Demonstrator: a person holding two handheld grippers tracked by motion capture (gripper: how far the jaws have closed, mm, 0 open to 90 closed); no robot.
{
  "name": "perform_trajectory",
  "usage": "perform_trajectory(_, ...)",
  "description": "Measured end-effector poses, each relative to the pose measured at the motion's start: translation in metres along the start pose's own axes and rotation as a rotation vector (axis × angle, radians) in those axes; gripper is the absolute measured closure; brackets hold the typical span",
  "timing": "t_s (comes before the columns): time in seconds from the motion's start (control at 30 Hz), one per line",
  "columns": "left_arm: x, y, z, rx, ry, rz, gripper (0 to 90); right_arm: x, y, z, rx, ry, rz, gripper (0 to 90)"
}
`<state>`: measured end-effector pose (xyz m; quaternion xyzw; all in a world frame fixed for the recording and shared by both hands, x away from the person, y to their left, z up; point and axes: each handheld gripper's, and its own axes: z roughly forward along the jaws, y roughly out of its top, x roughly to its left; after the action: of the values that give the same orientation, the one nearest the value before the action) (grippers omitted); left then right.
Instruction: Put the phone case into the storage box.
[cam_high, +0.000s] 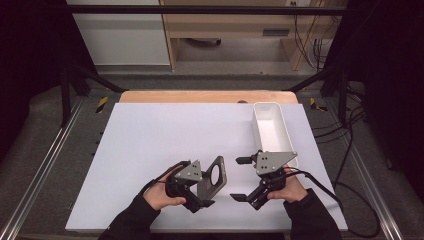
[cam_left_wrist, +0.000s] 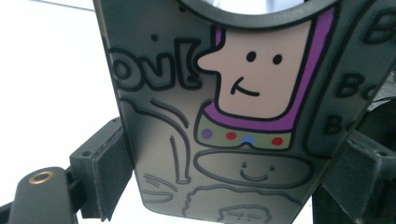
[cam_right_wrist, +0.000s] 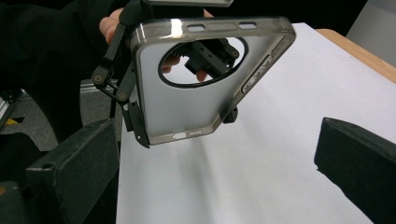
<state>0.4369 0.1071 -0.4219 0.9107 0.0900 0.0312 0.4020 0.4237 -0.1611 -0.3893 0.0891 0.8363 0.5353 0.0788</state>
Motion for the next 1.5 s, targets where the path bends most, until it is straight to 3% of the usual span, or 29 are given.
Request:
perform_trajectory(0.67,0.000,0.002,0.001,-0.042,-0.009,0.015,11.7,0.002,-0.001,0.008,-0.016,0.036,0.018,1.2)
perform_trajectory(1.5,-0.005,0.014,0.015,-0.008,-0.073,0.070,11.7,0.003,-0.001,0.017,-0.008,0.080,0.016,2.9)
